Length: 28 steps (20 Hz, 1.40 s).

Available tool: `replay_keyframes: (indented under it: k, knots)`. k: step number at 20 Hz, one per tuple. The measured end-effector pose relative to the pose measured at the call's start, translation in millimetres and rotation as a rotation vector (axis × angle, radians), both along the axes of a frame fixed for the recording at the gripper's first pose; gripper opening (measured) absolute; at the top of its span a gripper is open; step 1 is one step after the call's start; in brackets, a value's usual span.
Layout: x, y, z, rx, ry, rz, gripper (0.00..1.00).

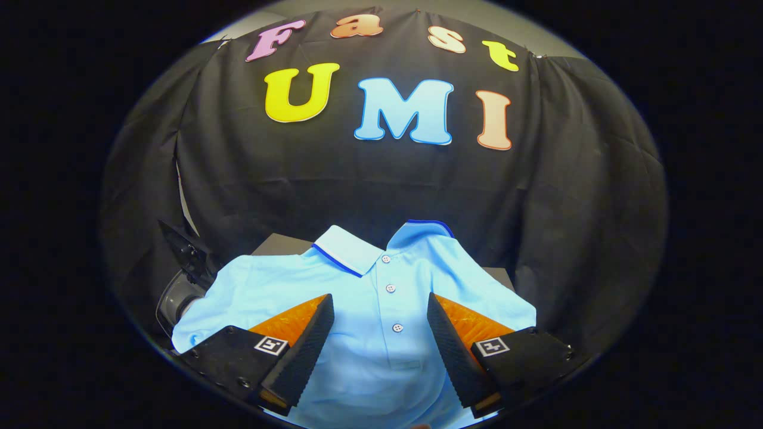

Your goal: Put the clothes into the washing machine and then close the washing machine lid.

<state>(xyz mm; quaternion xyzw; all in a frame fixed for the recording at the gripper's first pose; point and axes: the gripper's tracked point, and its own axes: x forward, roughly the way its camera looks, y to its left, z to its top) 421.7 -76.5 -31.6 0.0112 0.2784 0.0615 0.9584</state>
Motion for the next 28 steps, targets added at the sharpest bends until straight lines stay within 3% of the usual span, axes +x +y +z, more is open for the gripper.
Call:
replay_keyframes:
  k: [6,18,24,26,28]
  knots:
    - [4,3,-23,0.033,0.108,0.014,0.98]
    - [2,8,-25,0.035,0.168,0.069,0.96]
    - [1,21,-24,0.045,0.199,0.108,0.73]
    - [1,21,-24,0.005,0.190,0.113,0.17]
    - [0,19,-21,-0.003,0.193,0.106,0.16]
